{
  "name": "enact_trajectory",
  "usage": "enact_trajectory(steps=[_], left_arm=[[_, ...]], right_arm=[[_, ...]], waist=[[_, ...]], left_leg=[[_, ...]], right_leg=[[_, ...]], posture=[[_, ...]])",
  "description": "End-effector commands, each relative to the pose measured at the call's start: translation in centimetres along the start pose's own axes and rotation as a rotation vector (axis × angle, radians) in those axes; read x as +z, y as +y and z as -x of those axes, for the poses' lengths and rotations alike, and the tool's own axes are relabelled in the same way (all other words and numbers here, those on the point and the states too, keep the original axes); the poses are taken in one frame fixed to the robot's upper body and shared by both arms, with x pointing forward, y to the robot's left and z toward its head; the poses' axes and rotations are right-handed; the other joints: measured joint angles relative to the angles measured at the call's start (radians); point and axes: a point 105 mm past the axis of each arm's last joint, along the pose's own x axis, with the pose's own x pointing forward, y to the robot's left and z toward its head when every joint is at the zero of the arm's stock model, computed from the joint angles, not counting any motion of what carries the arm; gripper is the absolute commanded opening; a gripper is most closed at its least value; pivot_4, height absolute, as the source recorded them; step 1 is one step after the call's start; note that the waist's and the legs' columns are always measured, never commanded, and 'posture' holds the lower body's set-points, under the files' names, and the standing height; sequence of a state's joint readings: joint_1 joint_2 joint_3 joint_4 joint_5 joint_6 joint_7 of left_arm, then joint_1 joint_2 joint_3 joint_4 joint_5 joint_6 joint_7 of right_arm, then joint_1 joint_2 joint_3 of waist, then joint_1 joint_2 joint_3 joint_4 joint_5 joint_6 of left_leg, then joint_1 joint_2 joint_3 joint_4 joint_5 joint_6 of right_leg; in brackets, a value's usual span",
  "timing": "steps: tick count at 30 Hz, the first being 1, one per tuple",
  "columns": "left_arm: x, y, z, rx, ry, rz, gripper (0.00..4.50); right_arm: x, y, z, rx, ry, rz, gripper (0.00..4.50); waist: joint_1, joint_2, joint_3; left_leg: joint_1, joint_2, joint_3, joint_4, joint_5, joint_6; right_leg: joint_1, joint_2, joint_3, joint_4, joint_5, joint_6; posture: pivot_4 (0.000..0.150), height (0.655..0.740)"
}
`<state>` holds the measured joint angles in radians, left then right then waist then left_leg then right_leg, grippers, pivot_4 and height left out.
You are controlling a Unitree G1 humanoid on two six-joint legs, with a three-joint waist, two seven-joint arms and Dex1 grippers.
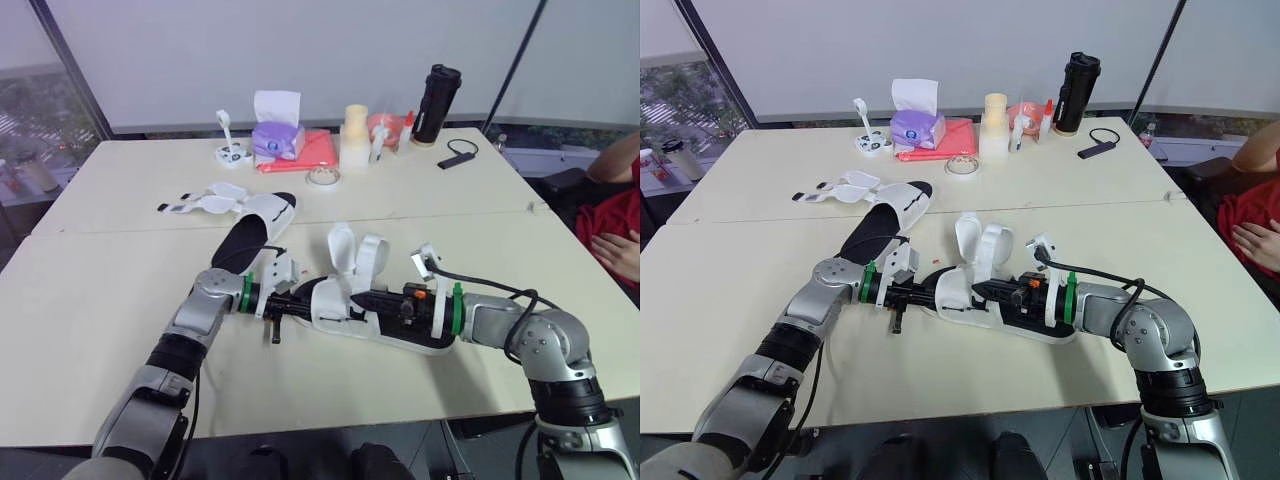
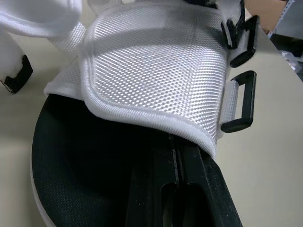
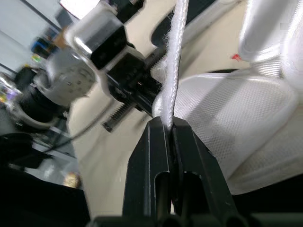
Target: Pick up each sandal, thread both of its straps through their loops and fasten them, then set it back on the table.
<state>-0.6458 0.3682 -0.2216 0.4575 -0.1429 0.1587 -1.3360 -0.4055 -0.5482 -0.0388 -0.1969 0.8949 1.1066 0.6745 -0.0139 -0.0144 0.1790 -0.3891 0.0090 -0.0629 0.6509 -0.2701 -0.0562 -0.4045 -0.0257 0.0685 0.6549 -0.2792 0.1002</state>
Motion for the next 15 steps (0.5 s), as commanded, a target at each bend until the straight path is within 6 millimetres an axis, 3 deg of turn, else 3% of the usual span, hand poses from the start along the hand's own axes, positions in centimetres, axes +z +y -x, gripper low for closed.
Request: enact_trajectory(steps=[1,9,12,15], left_arm=[[-2.6,-1.0,-0.6,-0.033,0.081,0.061,0.00],[-2.6,-1.0,-0.7,-0.032,0.083,0.062,0.00],[-2.8,-1.1,-0.8,-0.032,0.086,0.066,0.00],[-2.9,-1.4,-0.8,-0.046,0.085,0.078,0.00]], right_arm=[[-1.7,-0.1,-0.2,-0.018,0.094,0.034,0.02],[-0.8,-0.3,0.1,-0.015,0.078,0.076,0.02],[0.6,0.5,0.1,0.040,-0.012,0.016,0.02],[0.6,1.1,0.3,0.065,-0.016,0.010,0.02]], waist=[[-0.001,0.000,-0.001],[-0.001,0.002,-0.004],[-0.001,0.001,-0.004],[-0.001,0.001,-0.004]], left_leg=[[0.000,0.000,0.000,0.000,0.000,0.000],[0.000,0.000,0.000,-0.001,0.000,0.000],[0.000,0.000,0.000,-0.001,0.000,0.001],[0.000,0.000,0.000,-0.001,0.000,0.001]], right_leg=[[0.000,0.000,0.000,0.000,0.000,0.000],[0.000,0.000,0.000,-0.002,0.000,0.000],[0.000,0.000,0.000,-0.002,0.000,0.000],[0.000,0.000,0.000,-0.002,0.000,0.000]], posture=[[0.150,0.7400],[0.150,0.7400],[0.150,0.7400],[0.150,0.7400]])
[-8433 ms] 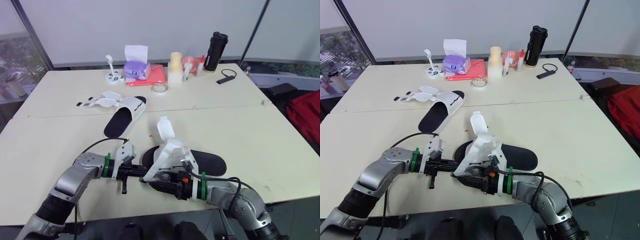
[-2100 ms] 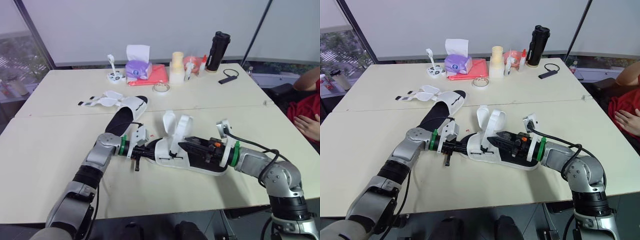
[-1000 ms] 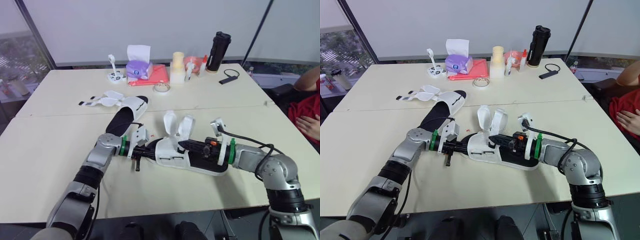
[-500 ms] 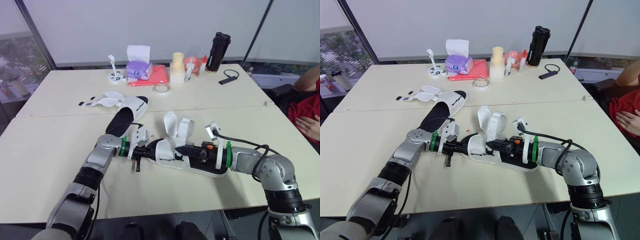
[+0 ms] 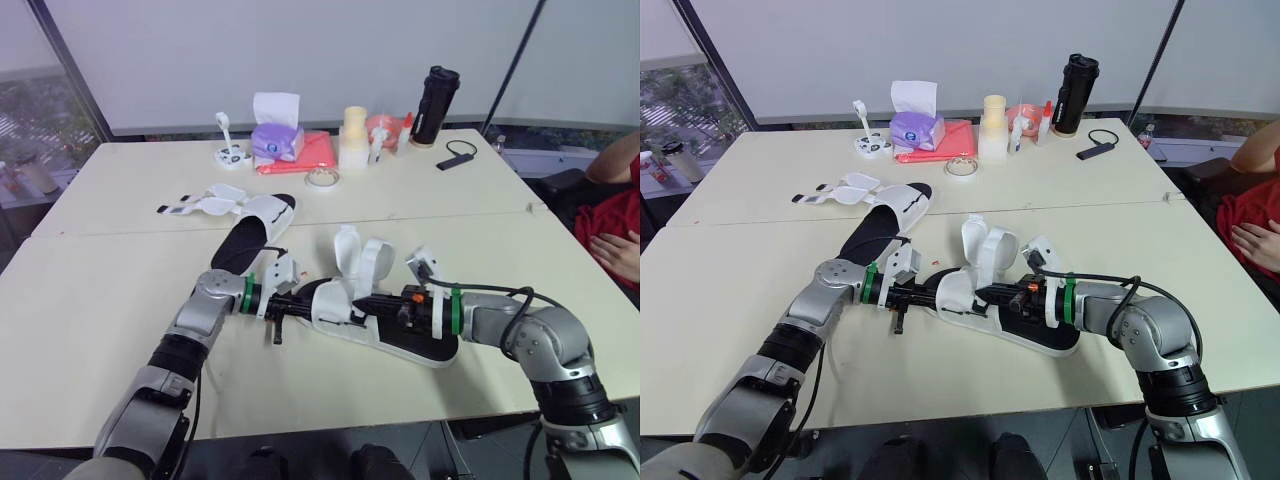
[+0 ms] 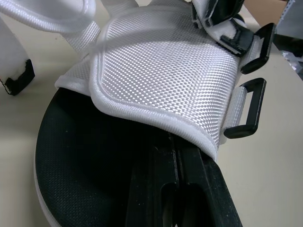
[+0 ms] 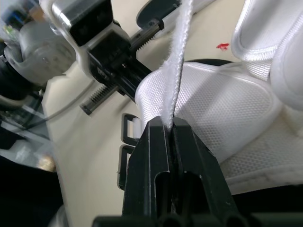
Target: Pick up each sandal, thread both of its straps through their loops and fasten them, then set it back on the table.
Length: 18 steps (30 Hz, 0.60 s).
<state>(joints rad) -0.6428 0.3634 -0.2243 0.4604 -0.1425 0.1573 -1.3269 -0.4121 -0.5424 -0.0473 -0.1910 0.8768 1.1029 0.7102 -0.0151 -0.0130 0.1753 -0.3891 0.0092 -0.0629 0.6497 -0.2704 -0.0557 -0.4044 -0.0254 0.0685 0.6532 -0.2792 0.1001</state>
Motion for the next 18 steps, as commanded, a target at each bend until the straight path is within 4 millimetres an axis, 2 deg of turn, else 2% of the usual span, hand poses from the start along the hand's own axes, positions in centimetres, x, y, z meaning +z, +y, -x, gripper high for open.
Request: enact_trajectory(steps=[1,4,10,18], left_arm=[[-2.8,-1.5,-0.6,-0.060,0.089,0.076,0.00],[-2.8,-1.8,-0.5,-0.072,0.096,0.077,0.00],[-2.8,-2.1,-0.7,-0.087,0.097,0.077,0.00],[-2.8,-2.8,-0.8,-0.114,0.100,0.088,0.00]], right_arm=[[0.2,1.0,0.2,0.044,0.000,0.002,0.02],[-0.1,0.7,0.2,0.015,0.013,0.005,0.02],[0.8,1.3,0.0,0.052,-0.044,-0.030,0.02],[1.0,1.9,0.0,0.086,-0.068,-0.068,0.02]], waist=[[0.000,0.000,0.000],[-0.001,0.000,0.000],[-0.001,0.000,0.000],[-0.001,0.000,0.000]], left_leg=[[0.000,0.000,0.000,0.000,0.000,0.000],[0.000,0.000,0.000,0.000,0.000,0.000],[0.000,0.000,0.000,0.000,0.000,0.000],[0.000,0.000,0.000,0.000,0.000,0.000]], right_leg=[[0.000,0.000,0.000,0.000,0.000,0.000],[0.000,0.000,0.000,0.000,0.000,0.000],[0.000,0.000,0.000,0.000,0.000,0.000],[0.000,0.000,0.000,0.000,0.000,0.000]], posture=[[0.150,0.7400],[0.150,0.7400],[0.150,0.7400],[0.150,0.7400]])
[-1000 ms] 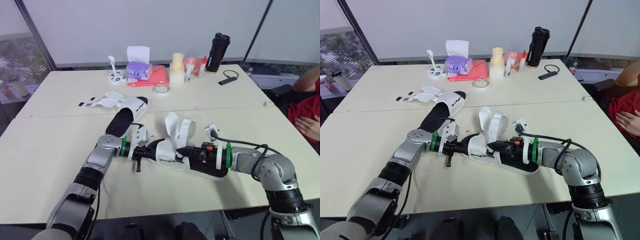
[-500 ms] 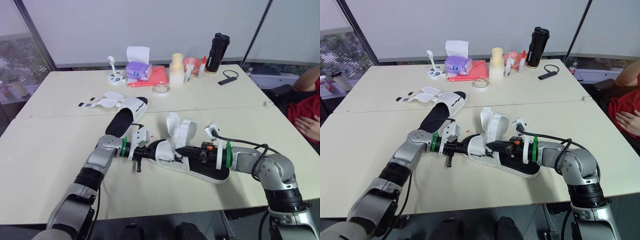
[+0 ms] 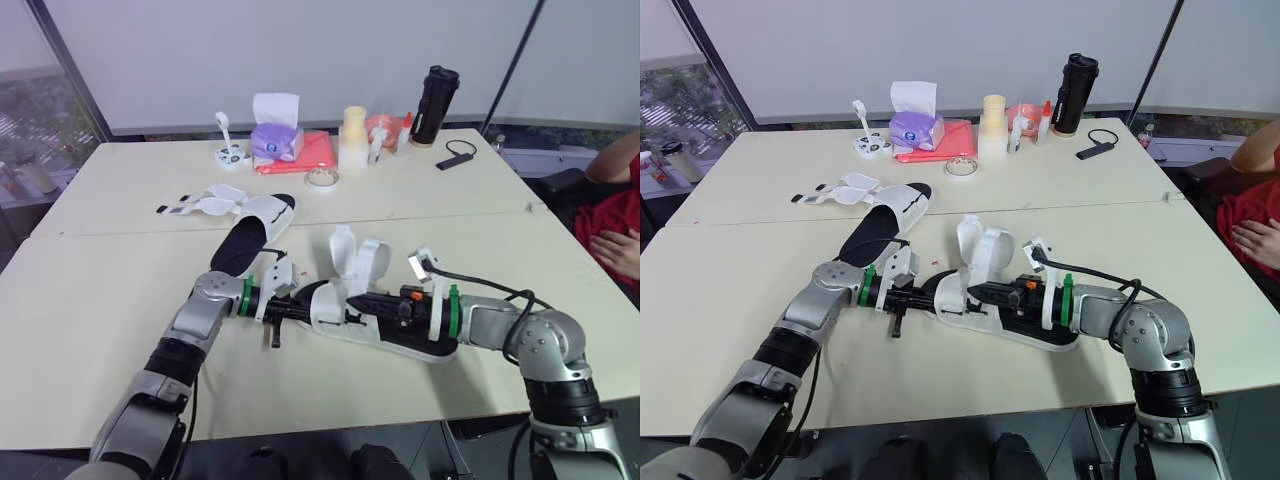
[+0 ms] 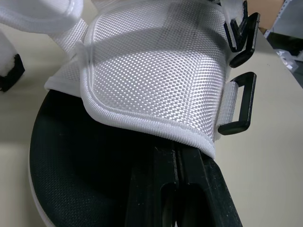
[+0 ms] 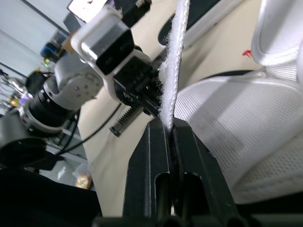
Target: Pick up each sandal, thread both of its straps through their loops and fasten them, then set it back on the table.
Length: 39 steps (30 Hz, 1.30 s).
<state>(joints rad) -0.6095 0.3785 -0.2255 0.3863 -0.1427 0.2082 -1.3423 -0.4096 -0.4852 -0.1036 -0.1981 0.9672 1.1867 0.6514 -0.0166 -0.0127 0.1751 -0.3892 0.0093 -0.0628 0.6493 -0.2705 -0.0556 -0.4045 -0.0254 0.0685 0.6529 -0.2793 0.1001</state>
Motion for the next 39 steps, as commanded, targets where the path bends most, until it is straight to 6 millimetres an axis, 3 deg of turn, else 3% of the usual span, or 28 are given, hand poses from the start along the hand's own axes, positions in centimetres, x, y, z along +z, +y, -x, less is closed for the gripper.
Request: enact_trajectory(steps=[1,9,14,22,26,29,35,39], left_arm=[[-2.8,-2.2,-1.1,-0.103,0.089,0.081,0.00],[-2.8,-2.3,-1.1,-0.099,0.093,0.086,0.00],[-2.8,-2.1,-1.1,-0.093,0.091,0.086,0.00],[-2.9,-2.1,-1.1,-0.088,0.091,0.087,0.00],[-2.8,-2.0,-1.2,-0.085,0.088,0.087,0.00],[-2.9,-2.0,-1.2,-0.083,0.089,0.087,0.00],[-3.1,-2.1,-1.2,-0.086,0.091,0.090,0.00],[-3.0,-1.9,-1.3,-0.085,0.091,0.088,0.00]], right_arm=[[0.5,1.1,0.3,0.040,-0.014,0.029,0.02],[-0.9,0.7,0.8,0.030,0.059,0.038,0.02],[-1.4,-1.0,1.0,-0.059,0.120,0.134,0.02],[-1.5,-0.8,1.4,-0.010,0.199,0.300,0.02],[-0.2,-0.7,1.4,0.001,0.150,0.329,0.02],[0.4,-0.6,1.5,0.006,0.104,0.311,0.86],[2.8,0.2,2.2,0.031,-0.028,0.238,3.95],[4.3,0.8,1.8,0.051,-0.110,0.196,3.95]], waist=[[0.000,0.000,0.000],[0.003,0.000,0.000],[0.003,0.001,-0.001],[0.005,0.000,-0.001],[0.005,0.000,-0.001],[0.005,0.000,-0.001],[0.004,0.001,-0.001],[0.004,0.001,-0.001]], left_leg=[[0.000,0.000,0.000,0.000,0.000,0.000],[0.000,0.000,0.000,0.000,0.000,0.000],[0.000,0.000,0.000,0.000,0.000,0.000],[0.000,0.000,0.000,0.000,0.000,0.000],[0.000,0.000,0.000,0.000,0.000,0.000],[0.000,0.000,0.000,0.000,0.000,0.000],[0.000,0.000,0.000,0.000,0.000,0.000],[0.000,0.000,0.000,0.000,0.000,0.000]], right_leg=[[0.000,0.000,0.000,0.000,0.000,0.000],[0.000,0.000,0.000,-0.001,0.000,0.000],[0.000,0.000,0.000,-0.001,0.000,0.000],[0.001,0.000,0.000,-0.002,0.000,0.000],[0.001,0.000,0.000,-0.002,0.000,0.000],[0.001,-0.001,0.000,-0.002,0.000,0.000],[0.001,-0.001,0.000,-0.002,0.000,0.000],[0.001,-0.001,0.000,-0.002,0.000,0.000]], posture=[[0.150,0.7400],[0.150,0.7400],[0.150,0.7400],[0.150,0.7400],[0.150,0.7400],[0.150,0.7400],[0.150,0.7400],[0.150,0.7400]])
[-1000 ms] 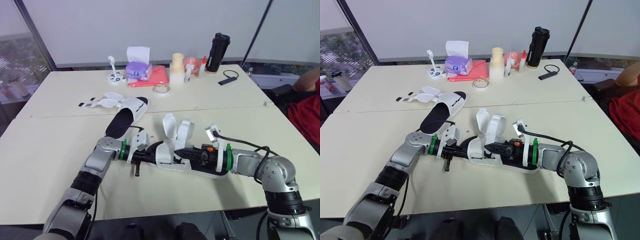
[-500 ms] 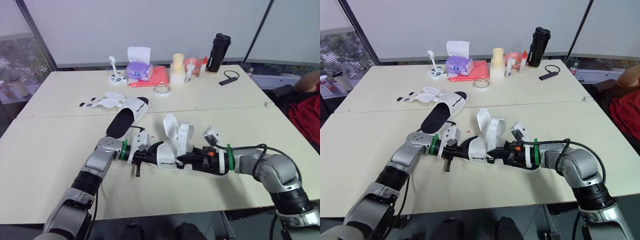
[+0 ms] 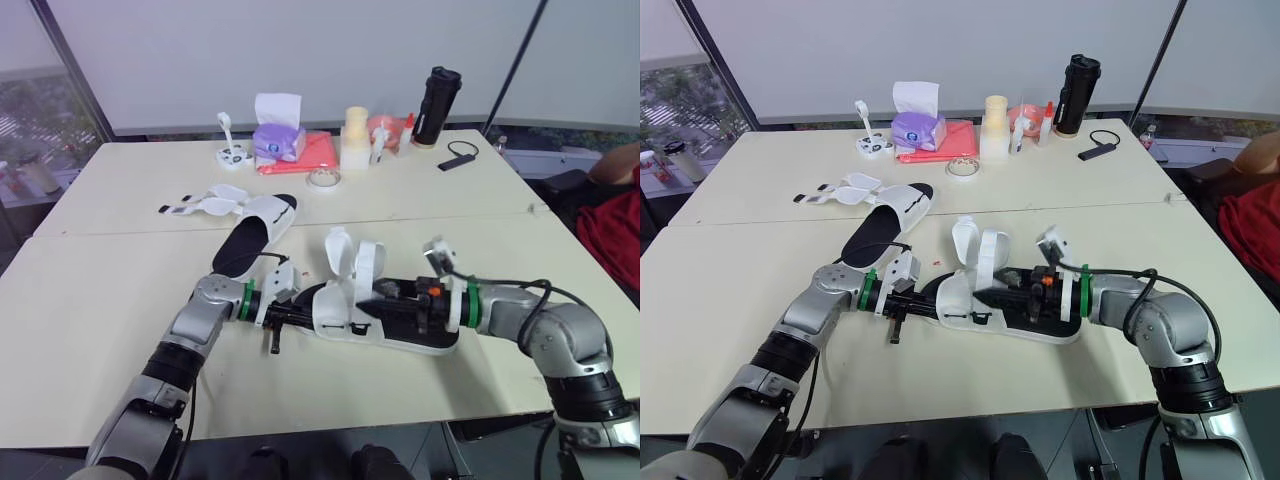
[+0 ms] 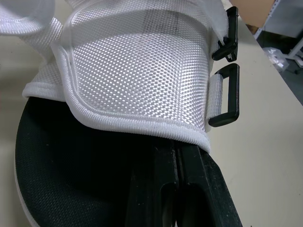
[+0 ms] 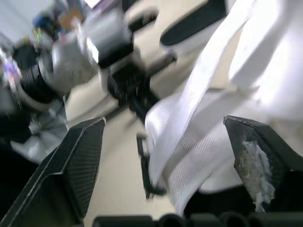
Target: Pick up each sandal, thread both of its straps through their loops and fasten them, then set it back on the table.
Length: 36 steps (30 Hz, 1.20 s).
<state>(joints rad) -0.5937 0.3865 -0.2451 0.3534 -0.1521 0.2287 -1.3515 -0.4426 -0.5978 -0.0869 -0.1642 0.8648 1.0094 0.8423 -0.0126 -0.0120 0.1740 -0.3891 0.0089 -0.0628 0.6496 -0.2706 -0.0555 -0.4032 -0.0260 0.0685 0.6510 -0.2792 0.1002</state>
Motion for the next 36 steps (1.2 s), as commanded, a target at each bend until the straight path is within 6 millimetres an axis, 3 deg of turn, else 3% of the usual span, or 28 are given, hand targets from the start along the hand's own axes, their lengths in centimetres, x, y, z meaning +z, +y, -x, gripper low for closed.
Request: enact_trajectory(steps=[1,4,6,8,13,14,29,32,33,34,36], left_arm=[[-2.8,-1.2,-1.2,-0.055,0.082,0.082,0.00],[-2.8,-1.1,-1.3,-0.055,0.079,0.081,0.00],[-2.8,-1.1,-1.3,-0.054,0.079,0.081,0.00],[-2.8,-1.1,-1.4,-0.053,0.077,0.081,0.00],[-3.0,-1.2,-1.2,-0.048,0.080,0.086,0.00],[-3.0,-1.2,-1.2,-0.046,0.080,0.086,0.00],[-3.2,-1.2,-1.4,-0.044,0.081,0.092,0.00],[-3.1,-1.1,-1.4,-0.043,0.081,0.092,0.00],[-3.1,-1.1,-1.4,-0.042,0.081,0.092,0.00],[-3.1,-1.1,-1.3,-0.042,0.081,0.092,0.00],[-3.1,-1.1,-1.3,-0.041,0.081,0.093,0.00]], right_arm=[[2.1,0.9,-0.4,0.038,-0.081,-0.004,3.95],[2.0,0.8,-1.1,0.026,-0.079,-0.011,3.95],[1.6,0.6,-1.3,0.007,-0.064,-0.010,3.43],[1.4,0.6,-1.3,0.006,-0.058,-0.012,2.70],[1.2,1.0,-1.2,0.023,-0.052,-0.021,0.15],[1.1,1.0,-1.2,0.025,-0.048,-0.017,0.06],[-2.4,1.5,-1.3,-0.001,0.108,0.073,0.06],[-2.2,1.4,-1.4,-0.014,0.098,0.088,0.06],[-1.8,1.3,-1.3,-0.026,0.082,0.097,0.60],[-1.2,1.2,-0.9,-0.035,0.065,0.110,0.82],[0.0,0.8,-0.1,-0.065,0.032,0.135,1.85]], waist=[[0.001,0.000,0.000],[0.002,0.000,0.000],[0.002,0.000,0.000],[0.002,0.000,0.000],[0.002,0.000,0.000],[0.002,0.000,0.000],[0.002,0.000,-0.001],[0.002,0.000,-0.001],[0.002,0.000,0.000],[0.002,0.000,-0.001],[0.002,0.000,0.000]], left_leg=[[0.000,0.000,0.000,0.000,0.000,0.000],[0.000,0.000,0.000,0.000,0.000,0.000],[0.000,0.000,0.000,0.000,0.000,0.000],[0.000,0.000,0.000,0.000,0.000,0.000],[0.000,0.000,0.000,0.000,0.000,0.000],[0.000,0.000,0.000,0.000,0.000,0.000],[0.000,-0.001,0.000,0.000,0.000,0.000],[0.000,-0.001,0.000,0.000,0.000,0.000],[0.000,-0.001,0.000,0.000,0.000,0.000],[0.000,-0.001,0.000,0.001,0.000,0.000],[0.000,-0.001,0.000,0.001,0.000,0.000]], right_leg=[[0.000,0.000,0.000,0.000,0.000,0.000],[0.000,0.000,0.000,0.000,0.000,0.000],[0.000,-0.001,0.000,0.000,0.000,0.000],[0.000,-0.001,0.000,0.000,0.000,0.000],[0.000,-0.001,0.000,0.000,0.000,0.000],[0.000,-0.001,0.000,0.000,0.000,0.000],[0.000,-0.001,0.000,0.000,0.000,0.000],[0.000,-0.001,0.000,0.000,0.000,0.000],[0.000,-0.001,0.000,0.000,0.000,0.000],[0.001,-0.001,0.000,0.000,0.000,0.000],[0.001,-0.001,0.000,0.000,0.000,0.000]], posture=[[0.150,0.7400],[0.150,0.7400],[0.150,0.7400],[0.150,0.7400],[0.150,0.7400],[0.150,0.7400],[0.150,0.7400],[0.150,0.7400],[0.150,0.7400],[0.150,0.7400],[0.150,0.7400]])
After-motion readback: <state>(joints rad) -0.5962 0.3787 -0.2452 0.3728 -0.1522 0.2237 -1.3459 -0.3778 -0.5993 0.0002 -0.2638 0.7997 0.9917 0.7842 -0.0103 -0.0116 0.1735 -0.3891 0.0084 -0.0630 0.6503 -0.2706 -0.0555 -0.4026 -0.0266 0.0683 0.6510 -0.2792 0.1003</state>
